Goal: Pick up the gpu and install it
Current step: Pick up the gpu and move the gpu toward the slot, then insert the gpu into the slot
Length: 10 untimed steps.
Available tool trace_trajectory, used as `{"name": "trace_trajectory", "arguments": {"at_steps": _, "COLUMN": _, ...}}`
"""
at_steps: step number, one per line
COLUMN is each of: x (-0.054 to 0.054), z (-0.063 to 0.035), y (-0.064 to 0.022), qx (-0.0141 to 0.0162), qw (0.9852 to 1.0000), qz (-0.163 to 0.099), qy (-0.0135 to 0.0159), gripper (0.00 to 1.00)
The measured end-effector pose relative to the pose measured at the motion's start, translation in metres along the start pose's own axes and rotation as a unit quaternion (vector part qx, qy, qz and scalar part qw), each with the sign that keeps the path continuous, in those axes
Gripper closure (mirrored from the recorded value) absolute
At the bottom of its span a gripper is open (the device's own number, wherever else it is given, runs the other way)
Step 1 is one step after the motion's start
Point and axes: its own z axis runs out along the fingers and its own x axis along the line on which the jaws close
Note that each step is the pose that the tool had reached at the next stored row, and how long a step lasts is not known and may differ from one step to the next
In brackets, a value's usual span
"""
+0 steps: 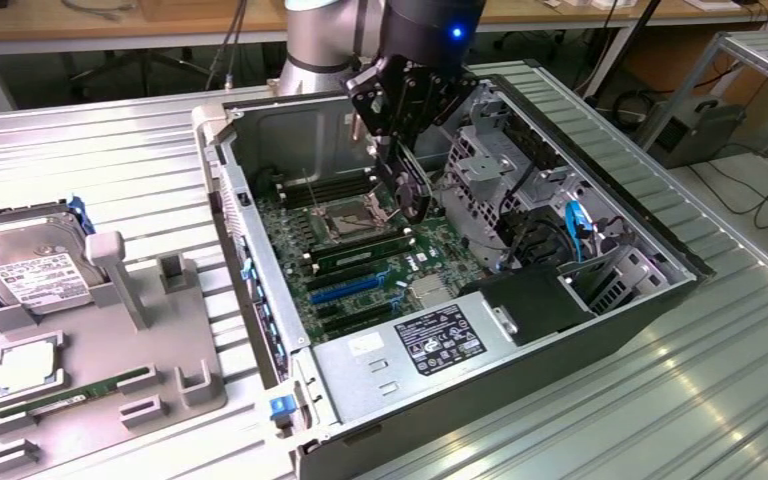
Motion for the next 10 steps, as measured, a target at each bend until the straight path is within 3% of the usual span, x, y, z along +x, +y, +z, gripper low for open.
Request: {"name": "trace_trajectory", "arguments": {"at_steps": 10, "x": 0.0000, "z": 0.0000, "y": 0.0000, "qx": 0.0000, "qw": 1.0000, "qz": 0.000, "qy": 0.0000, "gripper": 0.74}}
